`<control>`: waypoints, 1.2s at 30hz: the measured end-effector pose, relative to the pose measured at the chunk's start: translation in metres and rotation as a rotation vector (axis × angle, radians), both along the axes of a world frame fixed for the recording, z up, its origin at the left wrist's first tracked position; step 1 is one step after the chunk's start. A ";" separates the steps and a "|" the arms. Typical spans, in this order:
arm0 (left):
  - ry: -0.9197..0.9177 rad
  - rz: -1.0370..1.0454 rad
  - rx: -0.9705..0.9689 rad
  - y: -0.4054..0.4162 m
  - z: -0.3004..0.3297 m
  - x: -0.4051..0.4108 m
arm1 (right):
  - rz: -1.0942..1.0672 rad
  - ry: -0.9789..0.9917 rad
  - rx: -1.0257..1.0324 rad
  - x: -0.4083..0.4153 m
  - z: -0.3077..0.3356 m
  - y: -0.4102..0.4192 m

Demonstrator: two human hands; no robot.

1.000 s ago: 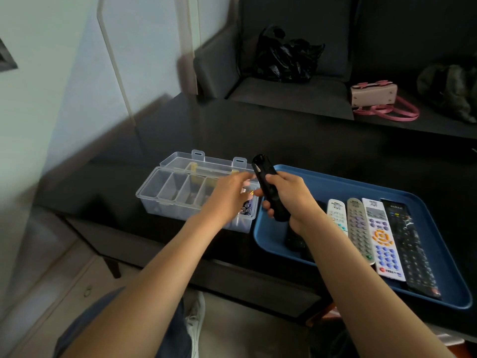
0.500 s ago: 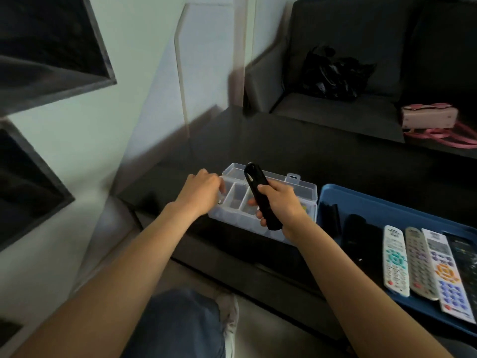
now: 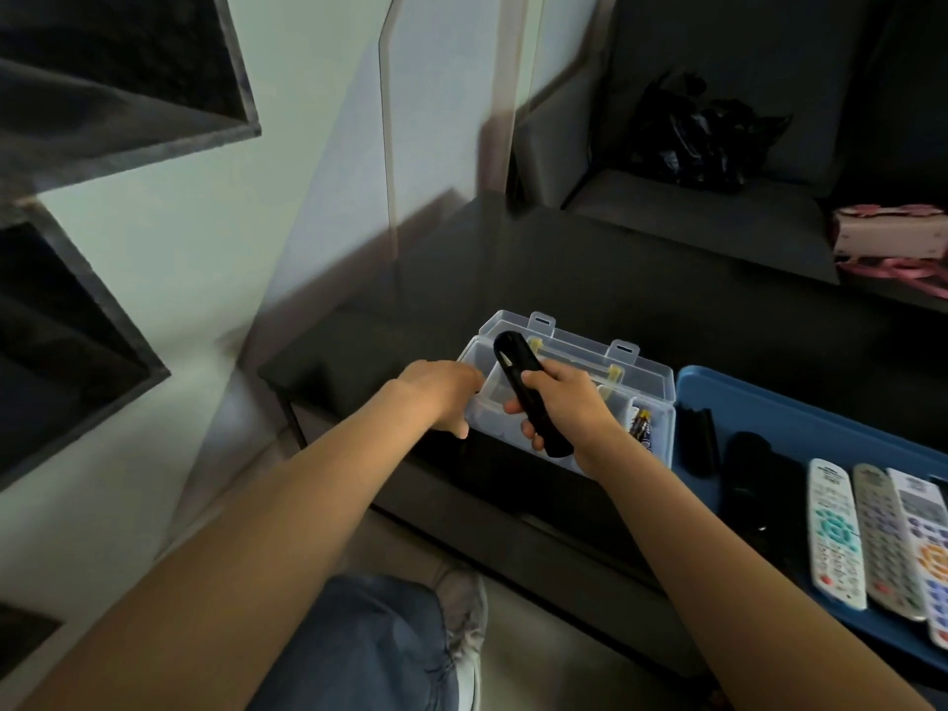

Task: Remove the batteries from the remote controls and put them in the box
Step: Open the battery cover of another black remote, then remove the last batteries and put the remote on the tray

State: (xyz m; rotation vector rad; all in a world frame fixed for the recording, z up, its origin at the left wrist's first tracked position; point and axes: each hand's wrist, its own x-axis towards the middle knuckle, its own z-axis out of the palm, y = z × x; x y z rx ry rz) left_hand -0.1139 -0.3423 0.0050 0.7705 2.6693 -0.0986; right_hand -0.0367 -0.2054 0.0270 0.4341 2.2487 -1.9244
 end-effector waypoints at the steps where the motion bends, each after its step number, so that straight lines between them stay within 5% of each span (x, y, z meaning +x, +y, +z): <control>1: -0.009 0.005 -0.012 0.002 0.002 0.000 | 0.012 0.000 0.007 0.000 0.000 0.000; 16: -0.021 -0.027 0.232 -0.021 0.018 -0.005 | 0.050 0.051 0.215 -0.004 -0.007 -0.008; 24: -0.096 -0.023 0.088 -0.020 0.011 0.003 | 0.053 0.055 0.264 -0.004 -0.008 -0.010; 30: 0.043 -0.056 0.155 -0.024 0.028 0.007 | 0.105 0.187 0.487 -0.002 -0.014 -0.015; 36: 0.247 -0.099 0.211 -0.025 0.032 0.015 | 0.107 0.172 0.487 -0.002 -0.012 -0.016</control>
